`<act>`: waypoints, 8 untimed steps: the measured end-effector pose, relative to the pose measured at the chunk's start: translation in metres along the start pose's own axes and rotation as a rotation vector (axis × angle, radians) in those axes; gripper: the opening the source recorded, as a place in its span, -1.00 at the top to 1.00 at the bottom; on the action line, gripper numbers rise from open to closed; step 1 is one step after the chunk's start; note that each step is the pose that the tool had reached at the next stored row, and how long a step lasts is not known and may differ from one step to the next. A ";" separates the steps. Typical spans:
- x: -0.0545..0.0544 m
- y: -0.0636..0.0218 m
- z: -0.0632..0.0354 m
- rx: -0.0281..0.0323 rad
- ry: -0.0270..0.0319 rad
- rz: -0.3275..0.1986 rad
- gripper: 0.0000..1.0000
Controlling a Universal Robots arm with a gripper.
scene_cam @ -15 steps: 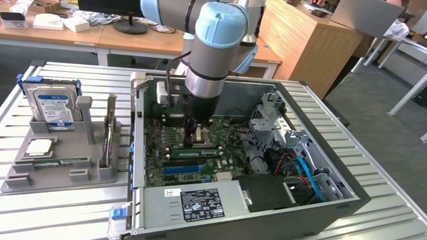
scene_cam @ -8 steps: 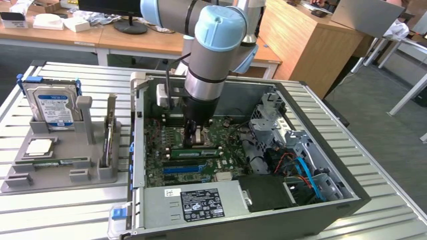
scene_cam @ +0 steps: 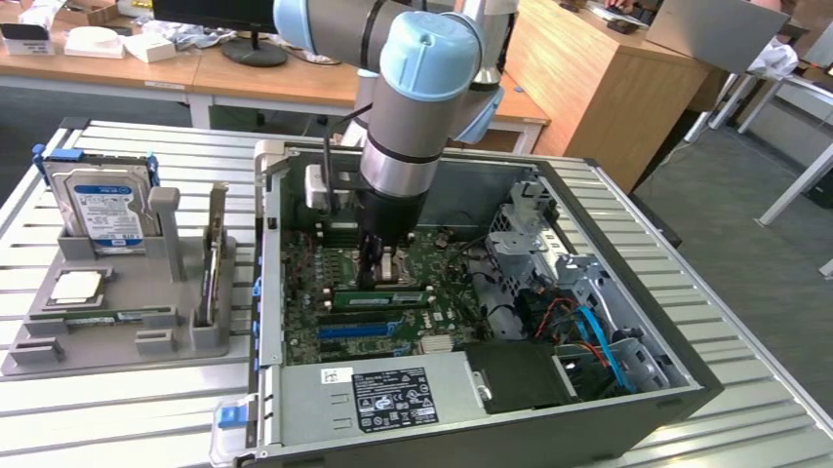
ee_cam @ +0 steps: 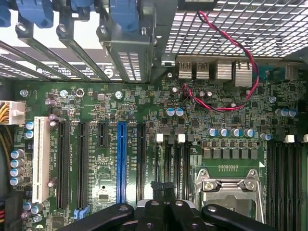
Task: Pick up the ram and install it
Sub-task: 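Press down the ram until it locks into place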
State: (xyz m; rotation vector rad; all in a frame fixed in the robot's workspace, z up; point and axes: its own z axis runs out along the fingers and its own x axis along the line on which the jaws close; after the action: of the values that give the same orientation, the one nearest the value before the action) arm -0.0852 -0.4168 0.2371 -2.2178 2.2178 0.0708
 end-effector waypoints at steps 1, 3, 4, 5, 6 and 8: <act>0.000 -0.0001 0.0004 0.0000 0.0000 0.000 0.80; 0.000 -0.0002 0.0051 -0.0001 0.0002 0.000 0.80; 0.000 -0.0002 0.0059 0.0000 -0.0001 0.000 0.80; 0.000 -0.0002 0.0063 0.0000 -0.0001 0.000 0.80; 0.000 -0.0002 0.0068 0.0000 0.0000 0.000 0.80; 0.001 -0.0002 0.0077 0.0000 0.0000 0.000 0.80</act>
State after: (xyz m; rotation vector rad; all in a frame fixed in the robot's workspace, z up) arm -0.0852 -0.4171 0.2294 -2.2179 2.2176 0.0708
